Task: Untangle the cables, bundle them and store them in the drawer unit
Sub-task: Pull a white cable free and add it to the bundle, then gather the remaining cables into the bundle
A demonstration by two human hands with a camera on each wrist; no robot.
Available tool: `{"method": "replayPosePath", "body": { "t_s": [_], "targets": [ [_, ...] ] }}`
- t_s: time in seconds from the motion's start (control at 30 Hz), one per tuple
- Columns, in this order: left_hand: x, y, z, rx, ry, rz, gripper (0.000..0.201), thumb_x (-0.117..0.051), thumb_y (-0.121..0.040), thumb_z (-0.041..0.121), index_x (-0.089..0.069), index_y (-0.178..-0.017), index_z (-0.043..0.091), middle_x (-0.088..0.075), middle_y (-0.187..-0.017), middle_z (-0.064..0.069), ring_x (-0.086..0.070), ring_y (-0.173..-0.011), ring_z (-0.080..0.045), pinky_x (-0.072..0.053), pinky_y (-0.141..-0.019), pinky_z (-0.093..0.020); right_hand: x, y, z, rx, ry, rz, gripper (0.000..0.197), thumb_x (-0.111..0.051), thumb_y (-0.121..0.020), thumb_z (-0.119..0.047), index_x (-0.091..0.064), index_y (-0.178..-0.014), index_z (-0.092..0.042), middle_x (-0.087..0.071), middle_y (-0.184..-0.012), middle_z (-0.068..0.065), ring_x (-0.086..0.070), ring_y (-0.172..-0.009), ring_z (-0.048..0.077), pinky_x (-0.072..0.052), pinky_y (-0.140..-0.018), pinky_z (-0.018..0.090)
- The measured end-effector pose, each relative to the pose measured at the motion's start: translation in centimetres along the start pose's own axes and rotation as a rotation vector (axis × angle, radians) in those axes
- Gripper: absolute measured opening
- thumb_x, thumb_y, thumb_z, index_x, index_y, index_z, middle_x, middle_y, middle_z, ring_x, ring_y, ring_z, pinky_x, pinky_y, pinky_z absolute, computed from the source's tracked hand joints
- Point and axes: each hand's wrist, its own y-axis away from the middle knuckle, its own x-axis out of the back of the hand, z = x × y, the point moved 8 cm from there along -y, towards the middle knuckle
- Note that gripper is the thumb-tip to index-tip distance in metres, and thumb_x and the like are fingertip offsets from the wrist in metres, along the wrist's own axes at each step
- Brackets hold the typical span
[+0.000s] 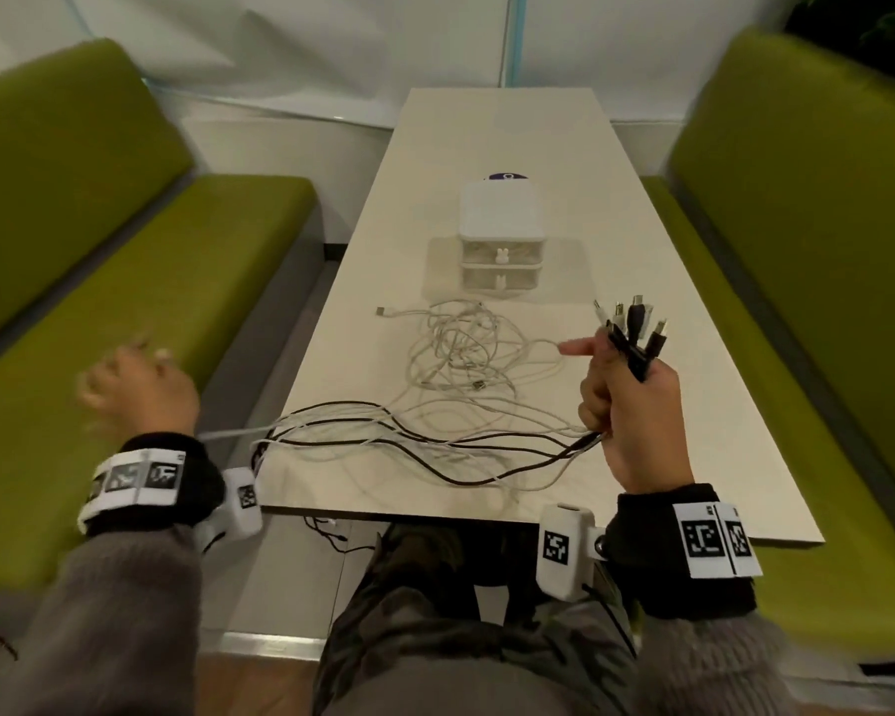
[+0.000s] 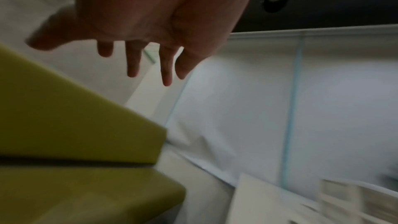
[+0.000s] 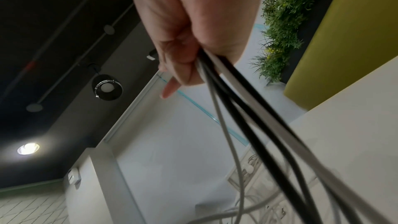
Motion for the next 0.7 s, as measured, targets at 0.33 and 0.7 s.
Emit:
{"method": "replayPosePath", "body": {
  "t_s": [0.33, 0.7],
  "targets": [
    [-3.1, 29.7, 21.5, -0.841, 0.638, -1.311, 0.048, -0.053, -0.073, 0.067, -0.039, -0.110, 0.040, -0.062, -0.100, 0.009, -0.062, -0.092, -0.005, -0.050, -0.080, -0.025, -4.3, 1.2, 1.5, -0.117, -0.224, 0.037, 0.042, -0.045, -0.098, -0.019, -0.043, -0.056, -0.017, -0.031, -0.046, -0.006, -0.029, -0.042, 0.008, -0.025, -0.044, 0.021],
    [-8.0, 25.1, 14.8, -1.057, 0.042, -1.154, 0.031, -0.040, -0.096, 0.045, -0.043, -0.080, 0.018, -0.047, -0.064, 0.005, -0.043, -0.059, -0.007, -0.032, -0.057, -0.021, -2.4, 0.9, 1.6, -0.112, -0.395, -0.029, 0.045, -0.042, -0.085, -0.050, -0.034, -0.057, -0.016, -0.027, -0.048, -0.003, -0.030, -0.041, 0.013, -0.048, -0.054, 0.026]
  ]
}}
